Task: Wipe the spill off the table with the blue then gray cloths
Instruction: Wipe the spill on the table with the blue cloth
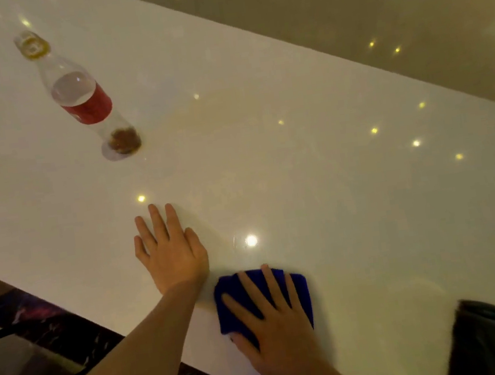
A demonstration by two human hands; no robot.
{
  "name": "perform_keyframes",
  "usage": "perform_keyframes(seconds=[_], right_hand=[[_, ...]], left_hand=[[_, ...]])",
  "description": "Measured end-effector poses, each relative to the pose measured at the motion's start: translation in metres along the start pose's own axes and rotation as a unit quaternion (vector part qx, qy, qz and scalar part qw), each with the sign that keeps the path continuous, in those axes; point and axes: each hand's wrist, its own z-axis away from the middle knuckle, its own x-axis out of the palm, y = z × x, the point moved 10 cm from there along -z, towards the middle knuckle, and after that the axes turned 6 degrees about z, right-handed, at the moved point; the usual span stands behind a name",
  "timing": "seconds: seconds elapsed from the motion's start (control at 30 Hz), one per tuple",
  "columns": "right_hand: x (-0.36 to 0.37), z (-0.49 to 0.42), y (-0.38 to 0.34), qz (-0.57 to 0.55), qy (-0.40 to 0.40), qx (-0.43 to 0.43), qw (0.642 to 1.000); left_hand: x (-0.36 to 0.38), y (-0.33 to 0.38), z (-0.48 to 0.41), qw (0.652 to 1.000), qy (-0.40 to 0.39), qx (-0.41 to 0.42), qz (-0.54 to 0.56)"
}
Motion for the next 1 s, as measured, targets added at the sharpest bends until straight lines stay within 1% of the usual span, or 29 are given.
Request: perform_keyframes(seconds=[0.07, 0.1, 0.17, 0.2, 0.23, 0.3, 0.33, 0.37, 0.4, 0.47, 0.5, 0.53, 0.6, 0.63, 0.67, 0.7, 0.73, 0.8, 0.83, 0.87, 0.9, 0.93, 0.97, 1.0], right_hand=[[0.001, 0.017, 0.002, -0.002, -0.039, -0.019, 0.999], [0.0, 0.019, 0.004, -0.026, -0.065, -0.025, 0.997], [-0.015, 0.018, 0.013, -0.124, -0.059, -0.014, 0.99], [-0.025, 0.02, 0.023, -0.19, -0.052, 0.022, 0.98], [-0.035, 0.021, 0.039, -0.235, -0.025, 0.074, 0.969], [-0.05, 0.03, 0.077, -0.232, 0.02, 0.203, 0.951], [-0.051, 0.036, 0.091, -0.226, 0.016, 0.259, 0.939], [-0.048, 0.042, 0.096, -0.236, -0.002, 0.299, 0.925], [-0.042, 0.047, 0.096, -0.263, -0.018, 0.325, 0.908], [-0.029, 0.052, 0.087, -0.334, -0.036, 0.349, 0.875], [-0.024, 0.053, 0.082, -0.36, -0.045, 0.346, 0.865], [-0.021, 0.052, 0.079, -0.374, -0.049, 0.334, 0.864], [-0.029, 0.052, 0.08, -0.396, -0.035, 0.31, 0.864], [-0.036, 0.055, 0.086, -0.424, -0.015, 0.305, 0.852], [-0.042, 0.059, 0.095, -0.471, 0.001, 0.303, 0.828], [-0.046, 0.065, 0.106, -0.542, 0.014, 0.305, 0.783], [-0.05, 0.071, 0.119, -0.621, 0.03, 0.308, 0.72], [-0.062, 0.09, 0.155, -0.759, 0.076, 0.308, 0.568], [-0.068, 0.096, 0.173, -0.793, 0.106, 0.306, 0.516], [-0.079, 0.115, 0.215, -0.802, 0.156, 0.319, 0.48], [-0.09, 0.122, 0.236, -0.803, 0.182, 0.327, 0.464], [-0.102, 0.126, 0.256, -0.799, 0.202, 0.335, 0.457], [-0.111, 0.135, 0.28, -0.785, 0.225, 0.349, 0.46], [-0.121, 0.154, 0.316, -0.767, 0.257, 0.367, 0.459]], left_hand=[[0.001, 0.0, 0.001, 1.0, -0.007, -0.002, -0.005], [0.002, 0.0, 0.001, 1.0, -0.01, -0.001, -0.01], [0.0, 0.003, 0.001, 1.0, -0.016, 0.0, -0.009], [-0.005, 0.005, 0.003, 1.0, -0.024, -0.001, 0.001], [-0.012, 0.007, 0.005, 0.999, -0.03, 0.0, 0.018], [-0.027, 0.01, 0.019, 0.995, -0.029, 0.003, 0.098], [-0.034, 0.009, 0.03, 0.99, -0.025, -0.01, 0.137], [-0.036, 0.006, 0.047, 0.988, -0.035, -0.028, 0.151], [-0.031, 0.004, 0.069, 0.985, -0.076, -0.053, 0.148], [-0.008, 0.007, 0.116, 0.972, -0.198, -0.088, 0.086], [0.001, 0.012, 0.132, 0.966, -0.243, -0.082, 0.046], [0.007, 0.02, 0.14, 0.96, -0.269, -0.066, 0.027], [0.015, 0.046, 0.143, 0.945, -0.317, -0.046, 0.073], [0.019, 0.06, 0.14, 0.935, -0.336, -0.044, 0.109], [0.02, 0.075, 0.136, 0.926, -0.344, -0.047, 0.151], [0.018, 0.094, 0.133, 0.91, -0.356, -0.06, 0.206], [0.02, 0.116, 0.134, 0.879, -0.379, -0.079, 0.277], [0.028, 0.177, 0.148, 0.792, -0.462, -0.095, 0.386], [0.029, 0.2, 0.152, 0.763, -0.489, -0.095, 0.412], [0.039, 0.247, 0.163, 0.731, -0.527, -0.083, 0.427], [0.042, 0.27, 0.164, 0.711, -0.539, -0.076, 0.445], [0.044, 0.293, 0.159, 0.697, -0.539, -0.062, 0.469], [0.049, 0.319, 0.158, 0.692, -0.538, -0.054, 0.479], [0.061, 0.359, 0.165, 0.685, -0.548, -0.044, 0.478]])
